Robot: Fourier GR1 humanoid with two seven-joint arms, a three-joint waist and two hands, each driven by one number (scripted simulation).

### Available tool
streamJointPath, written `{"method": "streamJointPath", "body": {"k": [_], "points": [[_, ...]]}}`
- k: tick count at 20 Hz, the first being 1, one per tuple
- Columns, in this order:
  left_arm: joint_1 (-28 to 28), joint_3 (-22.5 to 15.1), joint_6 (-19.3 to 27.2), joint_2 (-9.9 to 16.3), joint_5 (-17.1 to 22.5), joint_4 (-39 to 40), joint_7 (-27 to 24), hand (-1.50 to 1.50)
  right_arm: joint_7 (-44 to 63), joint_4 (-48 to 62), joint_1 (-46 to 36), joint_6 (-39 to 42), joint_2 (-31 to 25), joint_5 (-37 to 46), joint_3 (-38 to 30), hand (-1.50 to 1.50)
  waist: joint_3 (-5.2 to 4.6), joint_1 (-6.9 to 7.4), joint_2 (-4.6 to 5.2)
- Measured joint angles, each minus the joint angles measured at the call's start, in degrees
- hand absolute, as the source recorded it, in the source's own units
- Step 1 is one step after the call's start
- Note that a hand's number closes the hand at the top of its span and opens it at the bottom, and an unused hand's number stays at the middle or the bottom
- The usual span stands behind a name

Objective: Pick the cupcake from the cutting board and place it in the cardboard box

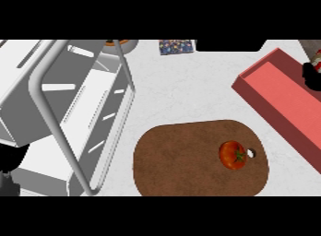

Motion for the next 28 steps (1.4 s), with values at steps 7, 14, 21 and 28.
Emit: {"method": "streamJointPath", "body": {"k": [7, 14, 21, 28], "points": [[-0.4, -0.2, -0.2, -0.5, -0.5, 0.3, 0.4, 0.00, -8.7, 14.2, 0.6, -9.7, 1.2, 0.9, -0.9, 1.50, -0.06, 0.16, 0.10], [-0.2, -0.2, -0.8, -0.5, -0.6, 0.0, 0.1, 0.00, -9.7, 27.1, 0.8, -9.8, 2.4, -0.9, -3.4, -1.50, -0.03, 0.35, 0.14], [0.1, -0.4, 0.0, -1.6, -1.5, 0.1, 0.0, 0.00, -17.9, 33.8, 2.0, -12.6, 2.6, -4.6, -5.3, -1.50, -0.06, 0.12, 0.07], [0.1, 0.3, 0.2, -1.3, -1.4, 0.4, 0.5, 0.00, -22.3, 31.5, 1.2, -18.2, 5.4, -16.4, -15.3, -1.50, -0.06, -0.49, -0.07]]}}
